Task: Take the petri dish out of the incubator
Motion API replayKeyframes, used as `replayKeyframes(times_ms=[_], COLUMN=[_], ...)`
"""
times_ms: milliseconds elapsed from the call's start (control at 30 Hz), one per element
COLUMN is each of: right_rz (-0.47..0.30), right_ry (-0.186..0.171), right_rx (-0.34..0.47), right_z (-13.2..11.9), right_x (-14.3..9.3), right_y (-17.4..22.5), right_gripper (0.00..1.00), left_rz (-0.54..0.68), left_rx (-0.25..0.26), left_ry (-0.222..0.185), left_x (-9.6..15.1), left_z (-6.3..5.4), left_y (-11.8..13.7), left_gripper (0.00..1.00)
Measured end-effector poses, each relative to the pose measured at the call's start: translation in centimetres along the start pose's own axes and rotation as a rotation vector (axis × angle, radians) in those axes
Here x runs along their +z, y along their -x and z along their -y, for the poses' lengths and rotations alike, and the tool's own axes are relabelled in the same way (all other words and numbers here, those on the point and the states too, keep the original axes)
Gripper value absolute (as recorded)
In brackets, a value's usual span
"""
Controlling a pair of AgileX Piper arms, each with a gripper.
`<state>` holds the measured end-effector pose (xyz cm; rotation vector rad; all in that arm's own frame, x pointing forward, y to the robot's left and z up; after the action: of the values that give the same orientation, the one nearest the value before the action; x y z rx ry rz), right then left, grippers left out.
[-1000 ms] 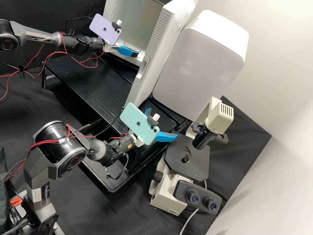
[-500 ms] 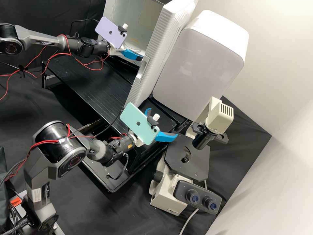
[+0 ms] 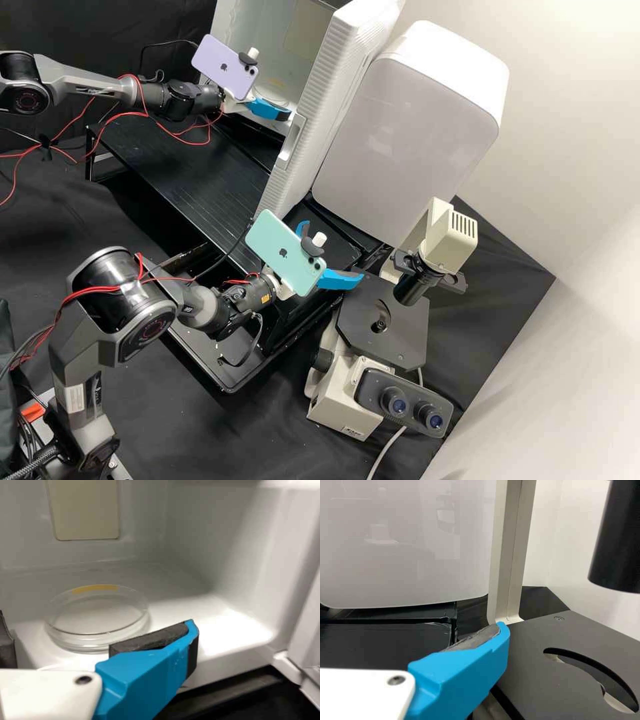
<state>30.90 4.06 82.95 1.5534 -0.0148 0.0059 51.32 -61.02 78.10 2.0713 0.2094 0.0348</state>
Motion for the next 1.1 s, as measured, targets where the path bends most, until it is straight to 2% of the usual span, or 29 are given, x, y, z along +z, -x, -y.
replayKeyframes(times_ms=[100,300,733,1100], right_rz=[0.000,0.000,0.000,0.000], right_ry=[0.000,0.000,0.000,0.000], right_rx=[0.000,0.000,0.000,0.000], right_z=[0.00,0.00,0.00,0.00], right_x=[0.00,0.00,0.00,0.00], right_y=[0.00,0.00,0.00,0.00], right_gripper=[1.00,1.00,1.00,1.00], left_rz=[-0.015,-0.042,-0.051,-0.048], left_rx=[0.008,0.007,0.025,0.035], left_ry=[-0.006,-0.011,-0.042,-0.043], left_x=[-0.13,-0.40,0.39,0.51], left_z=[-0.08,0.54,0.77,0.42], left_y=[0.00,-0.43,-0.70,-0.69], left_gripper=[1.00,1.00,1.00,1.00])
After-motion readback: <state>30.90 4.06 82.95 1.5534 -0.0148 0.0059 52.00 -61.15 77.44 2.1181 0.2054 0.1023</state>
